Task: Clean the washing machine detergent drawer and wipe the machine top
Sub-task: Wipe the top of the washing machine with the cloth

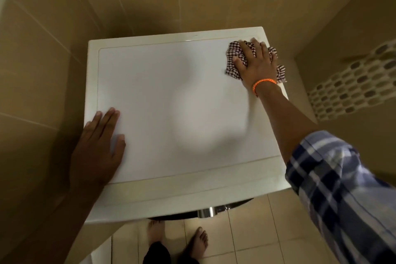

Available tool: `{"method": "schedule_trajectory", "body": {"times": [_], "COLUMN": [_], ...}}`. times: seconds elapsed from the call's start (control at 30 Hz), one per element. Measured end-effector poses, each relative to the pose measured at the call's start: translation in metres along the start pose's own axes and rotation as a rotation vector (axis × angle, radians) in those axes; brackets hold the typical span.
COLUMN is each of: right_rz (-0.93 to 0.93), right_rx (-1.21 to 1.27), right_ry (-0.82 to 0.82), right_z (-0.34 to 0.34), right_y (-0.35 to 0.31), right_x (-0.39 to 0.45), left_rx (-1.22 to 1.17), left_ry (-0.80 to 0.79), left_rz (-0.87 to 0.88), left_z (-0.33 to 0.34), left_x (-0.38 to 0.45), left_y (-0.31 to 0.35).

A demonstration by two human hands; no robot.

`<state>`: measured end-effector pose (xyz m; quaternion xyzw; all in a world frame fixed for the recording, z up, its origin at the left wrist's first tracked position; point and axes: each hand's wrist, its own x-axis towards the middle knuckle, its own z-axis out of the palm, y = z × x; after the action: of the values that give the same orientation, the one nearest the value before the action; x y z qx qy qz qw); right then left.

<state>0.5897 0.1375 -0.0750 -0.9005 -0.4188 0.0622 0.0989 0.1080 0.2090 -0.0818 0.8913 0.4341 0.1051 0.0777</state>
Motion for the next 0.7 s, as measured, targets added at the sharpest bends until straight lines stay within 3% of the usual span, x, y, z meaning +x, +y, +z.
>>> {"method": "schedule_trajectory", "body": {"times": [0.2,0.37,0.43,0.57,0.7], "right_rz": [0.029,0.194,0.276,0.161,0.096], "right_rx": [-0.001,-0.047,-0.044,0.005,0.024], "right_ry": [0.043,0.076,0.118,0.105,0.099], "right_z": [0.003,0.009,0.018,0.041,0.063], "right_y": [0.038,0.039,0.012,-0.087,-0.176], "right_x": [-0.148,-0.259,-0.286,-0.325,-0.349], "left_rx": [0.006,0.019,0.035,0.043,-0.315], "left_ry": [0.038,0.083,0.112,0.156,0.078], "left_rz": [0.052,0.123,0.123,0.131,0.023], "left_z": [-0.001,0.005,0.0,-0.006,-0.001], "left_x": [-0.002,-0.005,-0.008,-0.019,-0.043], "left_y": [0.002,-0.002,0.001,0.003,0.007]}}
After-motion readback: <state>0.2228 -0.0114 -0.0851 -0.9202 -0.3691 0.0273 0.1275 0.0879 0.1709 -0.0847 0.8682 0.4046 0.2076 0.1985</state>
